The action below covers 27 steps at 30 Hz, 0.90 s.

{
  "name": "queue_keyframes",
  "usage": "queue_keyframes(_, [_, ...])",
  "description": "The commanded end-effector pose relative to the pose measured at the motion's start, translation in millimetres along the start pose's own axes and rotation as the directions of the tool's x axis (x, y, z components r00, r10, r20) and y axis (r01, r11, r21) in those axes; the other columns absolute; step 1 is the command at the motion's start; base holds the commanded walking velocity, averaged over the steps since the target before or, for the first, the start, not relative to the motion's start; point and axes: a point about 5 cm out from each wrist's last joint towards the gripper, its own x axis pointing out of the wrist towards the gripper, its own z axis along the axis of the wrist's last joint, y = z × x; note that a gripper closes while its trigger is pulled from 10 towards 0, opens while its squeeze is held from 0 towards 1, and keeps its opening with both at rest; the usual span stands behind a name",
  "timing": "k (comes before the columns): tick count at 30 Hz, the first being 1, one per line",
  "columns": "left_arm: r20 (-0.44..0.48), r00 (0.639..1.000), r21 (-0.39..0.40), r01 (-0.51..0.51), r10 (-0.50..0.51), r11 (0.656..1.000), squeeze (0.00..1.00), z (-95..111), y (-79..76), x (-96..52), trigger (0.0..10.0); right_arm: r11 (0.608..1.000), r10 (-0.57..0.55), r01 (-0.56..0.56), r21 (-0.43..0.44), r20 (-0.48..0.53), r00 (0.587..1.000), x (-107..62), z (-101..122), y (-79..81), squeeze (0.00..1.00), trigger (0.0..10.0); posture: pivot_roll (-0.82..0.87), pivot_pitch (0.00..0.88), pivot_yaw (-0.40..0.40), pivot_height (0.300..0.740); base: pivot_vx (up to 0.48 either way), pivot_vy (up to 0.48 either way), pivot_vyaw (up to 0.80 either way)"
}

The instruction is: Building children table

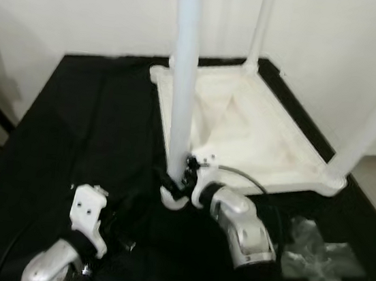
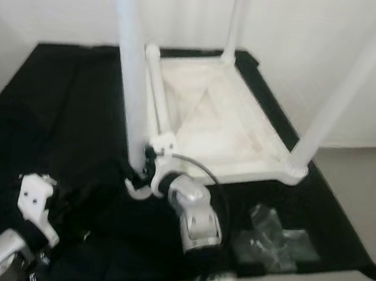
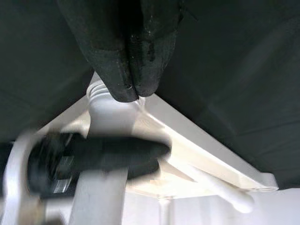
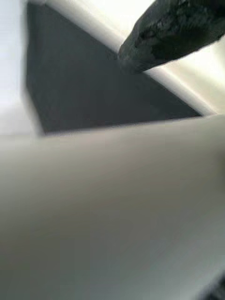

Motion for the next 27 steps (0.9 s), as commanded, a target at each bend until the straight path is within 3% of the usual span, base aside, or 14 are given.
queue_keyframes(1, [-0.018,1.000,-0.002,-0.008,0.008,1.000,0.00,-5,0.7,-1.3,10.0,0.989,0.149,-0.148,-0.017,0.036,0.988,0.8,9,-1.4,0.00,10.0,0.02,0.072,0.013,0.740,0.000,0.000,0.00])
queue_keyframes(5, [-0.017,1.000,-0.001,-0.009,0.009,1.000,0.00,-5,0.5,-0.7,10.0,0.974,0.220,-0.220,-0.051,0.007,0.975,1.8,14,-5.0,0.00,10.0,0.03,0.069,0.008,0.740,0.000,0.000,0.00])
queue_keyframes(6, [-0.016,1.000,0.001,-0.011,0.011,1.000,0.00,-5,0.3,-0.4,10.0,0.938,0.340,-0.341,-0.057,-0.036,0.940,1.6,14,-3.1,0.00,10.0,0.03,0.068,0.008,0.740,0.000,0.000,0.00])
queue_keyframes(11, [-0.016,1.000,0.002,-0.013,0.013,1.000,0.00,-5,0.0,-0.2,10.0,0.884,0.464,-0.466,-0.021,-0.067,0.883,2.8,13,1.5,0.00,9.8,0.03,0.067,0.011,0.740,0.000,0.000,0.00])
queue_keyframes(12, [-0.016,1.000,0.002,-0.013,0.013,1.000,0.00,-6,-0.2,-0.2,10.0,0.871,0.489,-0.490,-0.008,-0.069,0.870,3.1,13,2.3,0.00,6.4,0.03,0.066,0.011,0.740,0.000,0.000,0.00])
queue_keyframes(13, [-0.016,1.000,0.002,-0.013,0.013,1.000,0.00,-6,-0.2,-0.2,10.0,0.871,0.489,-0.490,-0.008,-0.069,0.870,3.1,13,2.3,0.00,6.4,0.03,0.066,0.011,0.740,0.000,0.000,0.00])
queue_keyframes(14, [-0.016,1.000,0.001,-0.010,0.010,1.000,0.00,-6,-0.6,0.0,10.0,0.849,0.527,-0.528,0.004,-0.074,0.847,4.7,13,0.8,0.00,0.0,0.03,0.067,0.008,0.740,0.000,0.000,0.00])
queue_keyframes(19, [-0.016,1.000,0.001,-0.009,0.009,1.000,0.00,-6,-0.8,0.0,10.0,0.844,0.536,-0.536,0.009,-0.062,0.842,5.6,14,-1.8,0.00,0.0,0.03,0.067,0.008,0.740,0.000,0.000,0.00])
queue_keyframes(27, [-0.014,1.000,-0.001,-0.010,0.010,1.000,0.00,-5,-1.2,-0.2,10.0,0.882,0.471,-0.471,-0.013,-0.041,0.881,-6.7,9,-15.1,0.00,0.0,0.03,0.071,0.013,0.740,0.000,0.000,0.00])
